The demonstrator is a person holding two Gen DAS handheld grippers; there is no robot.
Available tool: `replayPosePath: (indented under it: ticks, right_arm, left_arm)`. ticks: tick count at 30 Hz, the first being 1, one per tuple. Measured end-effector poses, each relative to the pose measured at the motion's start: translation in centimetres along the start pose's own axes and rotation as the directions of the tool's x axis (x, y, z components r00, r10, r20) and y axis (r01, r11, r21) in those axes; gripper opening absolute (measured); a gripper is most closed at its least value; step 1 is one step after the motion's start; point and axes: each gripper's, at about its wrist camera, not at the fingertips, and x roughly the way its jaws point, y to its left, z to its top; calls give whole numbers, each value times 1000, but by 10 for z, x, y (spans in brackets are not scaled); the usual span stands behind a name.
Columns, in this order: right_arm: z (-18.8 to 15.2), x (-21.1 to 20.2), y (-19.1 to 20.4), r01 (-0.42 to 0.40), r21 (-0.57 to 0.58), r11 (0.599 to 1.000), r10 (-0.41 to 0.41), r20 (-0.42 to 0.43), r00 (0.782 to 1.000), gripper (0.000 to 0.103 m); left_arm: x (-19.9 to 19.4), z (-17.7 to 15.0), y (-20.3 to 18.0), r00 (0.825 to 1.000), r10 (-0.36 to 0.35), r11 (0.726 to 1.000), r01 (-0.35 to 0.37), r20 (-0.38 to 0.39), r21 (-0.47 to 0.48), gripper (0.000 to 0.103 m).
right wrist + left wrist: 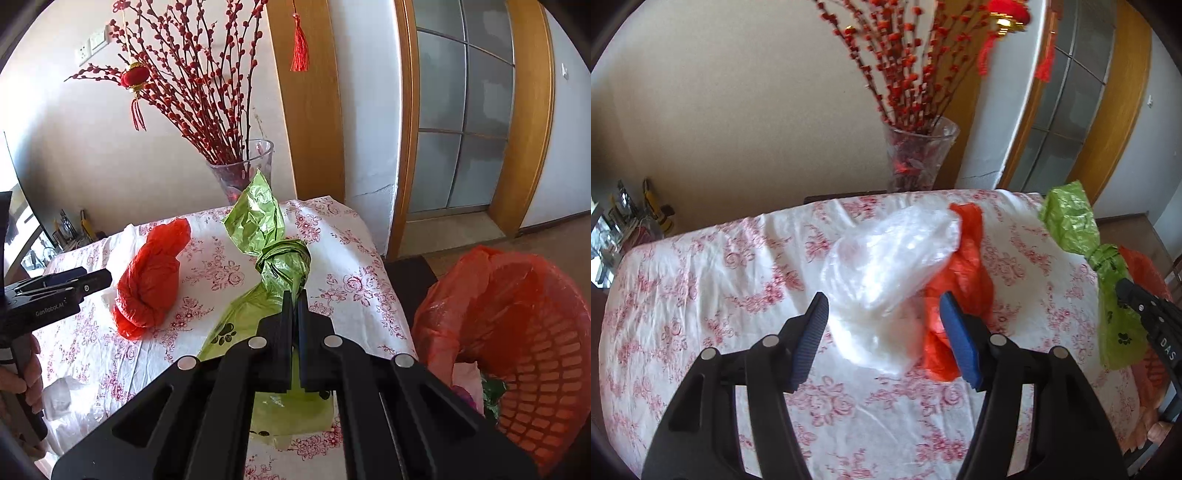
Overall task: Collect trash
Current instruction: 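Grasp the white plastic bag with the left tool while the right tool holds the green bag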
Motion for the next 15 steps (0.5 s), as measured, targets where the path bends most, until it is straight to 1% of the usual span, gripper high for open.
replayPosePath:
  ticks: [2,5,7,8,9,10,11,12,13,15]
  right_arm:
    - [-1,2,4,-6,-3,1000,6,-3,1000,3]
    - [-1,4,10,-8,-17,1000,8,-9,1000,3]
    - [-2,4,11,-7,-20,1000,7,-10,1000,3]
    - [-2,3,10,-7,-19,1000,7,-9,1000,3]
    - [-1,2,10,-6,-18,1000,5,-8,1000,3]
    - [-1,1,9,-4,-18,1000,4,-6,1000,3]
    - [-2,1,8,-4,-17,1000,4,-5,1000,3]
    - [-2,0,7,-4,-17,1000,4,-5,1000,3]
    - [-2,0,6,-2,-16,1000,2,-4,1000,3]
    - [-3,-2,5,-6,-11,1000,6,-1,1000,3]
  left_arm:
    - [8,-1,12,999,-12,999,11,-32,-40,62]
    - [23,-4,12,996,-28,999,25,-80,-40,62]
    - [30,-7,9,995,-17,999,14,-99,-33,62]
    - [32,-7,10,994,-18,999,14,-104,-42,59]
    - [35,-7,12,993,-31,998,25,-110,-59,55]
    - [35,-6,13,995,-31,998,25,-100,-64,47]
    - [34,-6,12,994,-41,997,34,-100,-67,35]
    - [34,-5,12,993,-58,996,51,-100,-71,29]
    - [32,-5,12,992,-77,994,69,-98,-80,18]
    - [27,-3,13,994,-78,993,71,-71,-94,15]
